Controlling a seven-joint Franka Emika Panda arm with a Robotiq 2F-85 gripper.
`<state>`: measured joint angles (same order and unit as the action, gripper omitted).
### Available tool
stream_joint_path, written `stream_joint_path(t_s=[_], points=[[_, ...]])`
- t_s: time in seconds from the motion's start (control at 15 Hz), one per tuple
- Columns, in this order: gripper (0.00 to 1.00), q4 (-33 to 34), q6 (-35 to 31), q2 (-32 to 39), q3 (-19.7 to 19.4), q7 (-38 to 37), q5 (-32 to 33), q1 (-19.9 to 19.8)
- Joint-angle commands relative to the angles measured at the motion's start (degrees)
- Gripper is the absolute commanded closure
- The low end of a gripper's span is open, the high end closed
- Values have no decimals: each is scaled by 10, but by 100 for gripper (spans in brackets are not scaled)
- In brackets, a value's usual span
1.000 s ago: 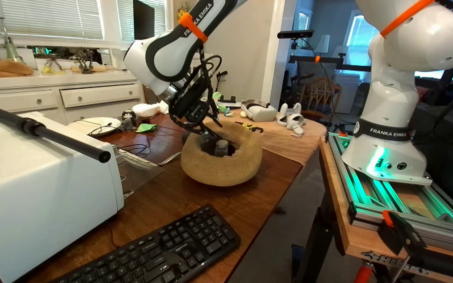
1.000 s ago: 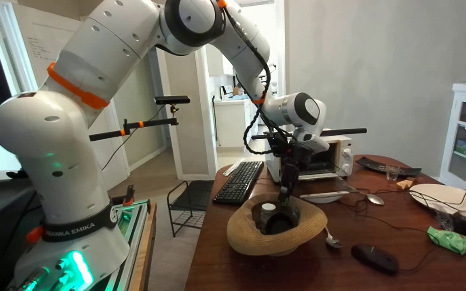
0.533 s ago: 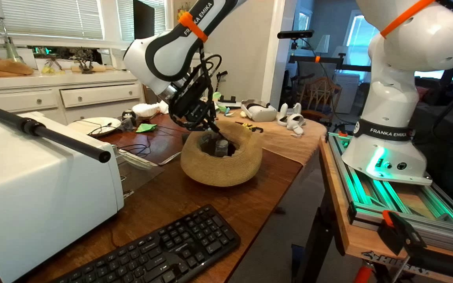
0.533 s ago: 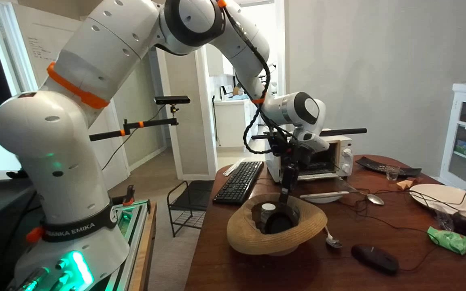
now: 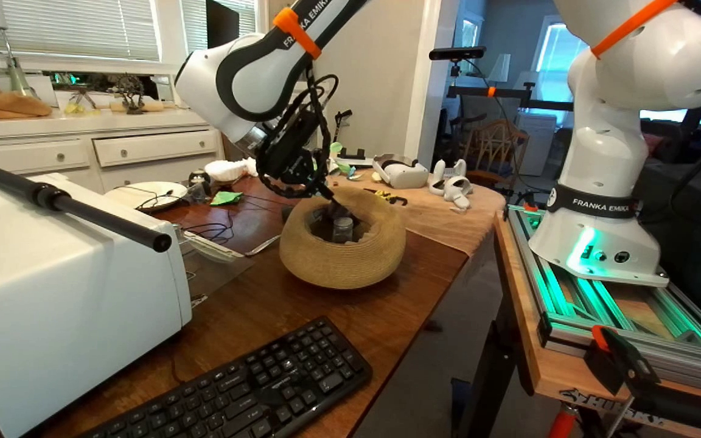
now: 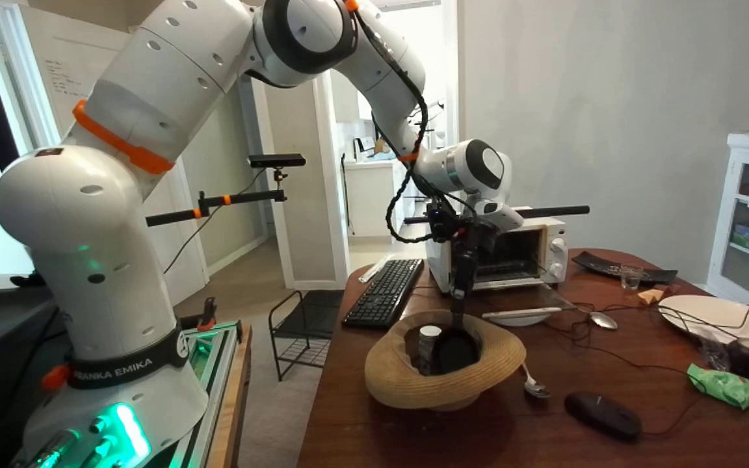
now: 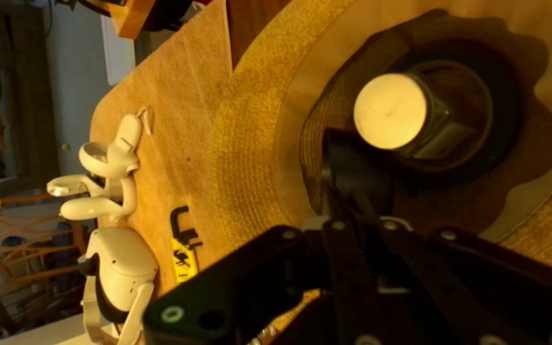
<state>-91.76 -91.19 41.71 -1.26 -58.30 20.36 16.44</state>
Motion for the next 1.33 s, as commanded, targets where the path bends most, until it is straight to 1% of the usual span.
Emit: stream_joint_path(t_s=[0.0,0.2,0.33,0.47,0.67,0.8,1.0,1.13,1.27], points=[[99,22,42,2,-5,12,50,32],[99,25,57,-6,-5,7,109,60],[99,8,54,-30,0,13,153,78],[99,-8,48,-54,10,17,197,89],[99,-39,35,-105,37,35,244,93],[99,-77,8,-157,61,61,249,77],[99,-146,-42,-247,90,129,217,42],[99,-200,-87,-311,100,183,197,14],[99,-248,-138,-364,98,244,172,-14]])
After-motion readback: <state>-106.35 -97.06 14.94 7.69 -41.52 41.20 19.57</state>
